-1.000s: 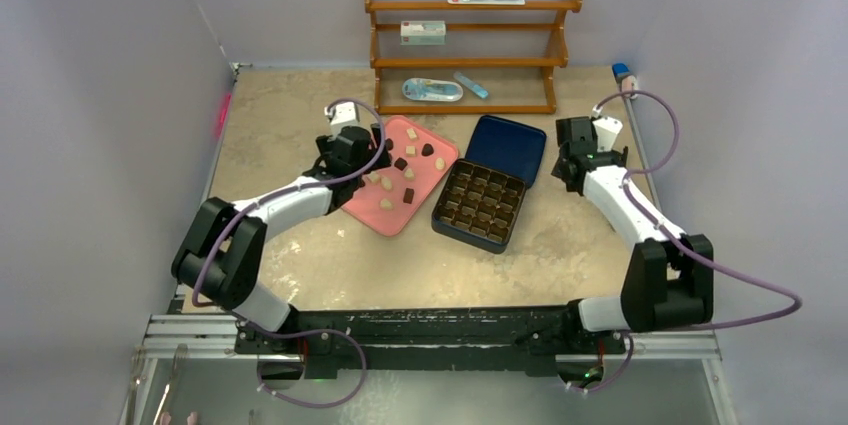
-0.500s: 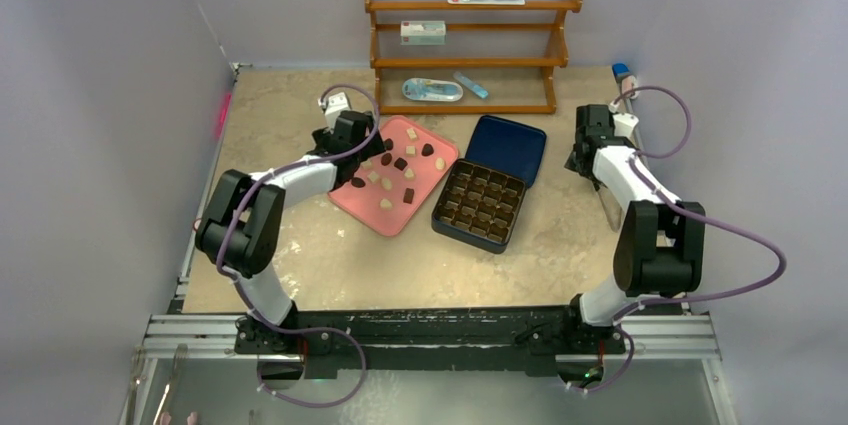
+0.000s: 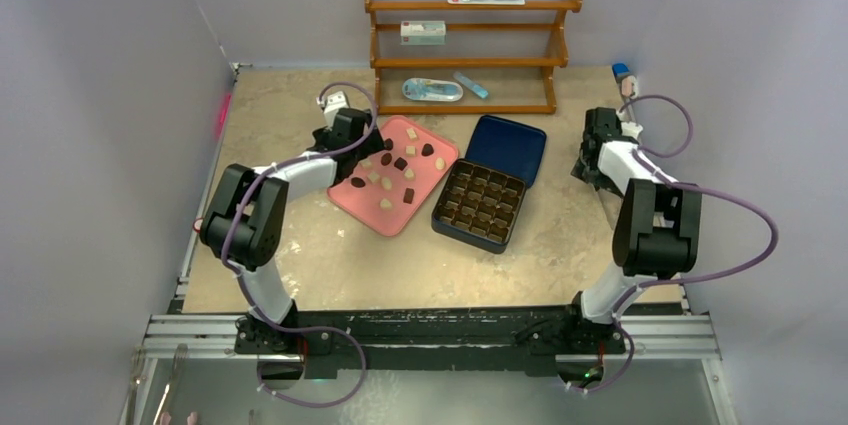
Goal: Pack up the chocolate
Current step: Move the clamp to the center of the board.
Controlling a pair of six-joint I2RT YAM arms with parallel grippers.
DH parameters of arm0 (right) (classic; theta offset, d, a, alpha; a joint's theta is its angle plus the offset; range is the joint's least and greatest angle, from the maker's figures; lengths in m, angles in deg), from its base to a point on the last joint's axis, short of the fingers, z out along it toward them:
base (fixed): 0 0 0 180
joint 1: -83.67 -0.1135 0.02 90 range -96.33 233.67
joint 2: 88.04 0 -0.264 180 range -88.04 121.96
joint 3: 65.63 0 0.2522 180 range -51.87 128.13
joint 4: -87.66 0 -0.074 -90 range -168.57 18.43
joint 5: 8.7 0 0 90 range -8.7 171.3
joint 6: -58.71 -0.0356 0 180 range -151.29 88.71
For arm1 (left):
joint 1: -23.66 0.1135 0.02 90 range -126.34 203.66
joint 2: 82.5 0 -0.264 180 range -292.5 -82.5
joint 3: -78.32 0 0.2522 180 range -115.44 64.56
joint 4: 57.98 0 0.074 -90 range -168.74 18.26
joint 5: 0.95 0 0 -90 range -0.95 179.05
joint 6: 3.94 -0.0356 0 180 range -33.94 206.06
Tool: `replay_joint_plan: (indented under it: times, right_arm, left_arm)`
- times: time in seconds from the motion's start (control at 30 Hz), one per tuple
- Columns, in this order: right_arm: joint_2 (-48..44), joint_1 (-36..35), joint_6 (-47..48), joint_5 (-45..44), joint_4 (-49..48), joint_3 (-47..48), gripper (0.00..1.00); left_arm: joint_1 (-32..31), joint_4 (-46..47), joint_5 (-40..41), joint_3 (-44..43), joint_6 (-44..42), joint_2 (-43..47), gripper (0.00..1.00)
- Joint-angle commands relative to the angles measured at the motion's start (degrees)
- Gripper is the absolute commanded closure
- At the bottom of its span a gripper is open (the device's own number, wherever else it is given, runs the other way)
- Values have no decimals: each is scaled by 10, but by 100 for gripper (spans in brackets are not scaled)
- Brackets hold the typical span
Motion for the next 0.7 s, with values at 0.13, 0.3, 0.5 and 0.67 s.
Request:
replay_joint_plan:
  times: [0.13, 0.3, 0.5, 0.67]
  right_arm:
    - [26, 13, 3, 25, 4, 25, 8]
    - [50, 23, -1, 40, 4, 35, 9]
    - [70, 35, -11, 68, 0, 39, 9]
    - [83, 38, -11, 76, -1, 42, 10]
  left_arm:
    - [15, 22, -14, -20, 14, -11, 3]
    - [20, 23, -17, -22, 14, -19, 3]
    - [23, 23, -19, -25, 12, -23, 3]
    - [27, 22, -23, -29, 8, -23, 3]
